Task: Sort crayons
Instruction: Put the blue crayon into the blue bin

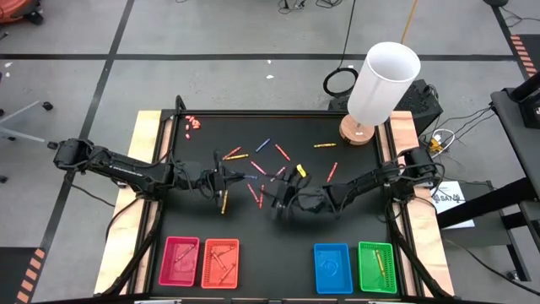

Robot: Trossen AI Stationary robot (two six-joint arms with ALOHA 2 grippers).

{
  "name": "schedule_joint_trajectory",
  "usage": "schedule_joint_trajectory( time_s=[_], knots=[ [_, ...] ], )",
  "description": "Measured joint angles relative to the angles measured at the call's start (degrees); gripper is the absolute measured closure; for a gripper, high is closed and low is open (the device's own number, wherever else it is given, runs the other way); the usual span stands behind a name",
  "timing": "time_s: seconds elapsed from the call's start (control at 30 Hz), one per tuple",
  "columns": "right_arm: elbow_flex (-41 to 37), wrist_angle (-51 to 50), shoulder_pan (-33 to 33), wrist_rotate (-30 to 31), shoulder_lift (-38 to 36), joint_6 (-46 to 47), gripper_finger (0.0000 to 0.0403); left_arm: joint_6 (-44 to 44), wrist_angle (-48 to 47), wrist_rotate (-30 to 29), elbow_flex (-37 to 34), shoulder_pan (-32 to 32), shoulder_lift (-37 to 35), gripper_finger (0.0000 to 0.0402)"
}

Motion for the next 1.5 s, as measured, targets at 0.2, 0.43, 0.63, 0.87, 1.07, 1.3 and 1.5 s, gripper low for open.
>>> schedule_joint_trajectory(
  time_s=[0.2, 0.43, 0.63, 0.87, 1.07, 1.3, 1.5],
  knots=[
    [0.0, 4.5, -3.2, -8.5, 0.0, -2.2, 0.0174, 0.0, 0.0, 0.0, 0.0, 0.0, 0.0, 0.0387],
    [0.0, 4.3, -6.2, -15.9, 0.0, 0.4, 0.0177, 0.0, 0.0, 0.0, 0.0, 0.0, 0.0, 0.0387],
    [0.0, 4.2, -7.3, -21.2, 0.0, 0.2, 0.0206, 1.8, 0.2, 0.0, 0.0, 0.0, 0.0, 0.0387],
    [0.0, 4.2, -7.7, -21.2, 0.0, -1.8, 0.0235, 7.0, 0.5, 0.0, 0.0, 0.0, 0.0, 0.0387],
    [0.0, 4.2, -7.7, -22.6, 0.0, -3.4, 0.0249, 7.7, 2.5, 0.0, 0.0, 0.0, 0.0, 0.0387],
    [0.0, 4.5, -8.0, -24.1, 0.0, -4.5, 0.0262, 7.6, 2.9, 0.1, 0.0, 0.0, 0.0, 0.0387],
    [0.0, 5.5, -8.4, -24.2, 0.0, -4.5, 0.027, 7.5, 2.8, 2.4, 0.0, 0.0, 0.0, 0.0387]
  ],
)
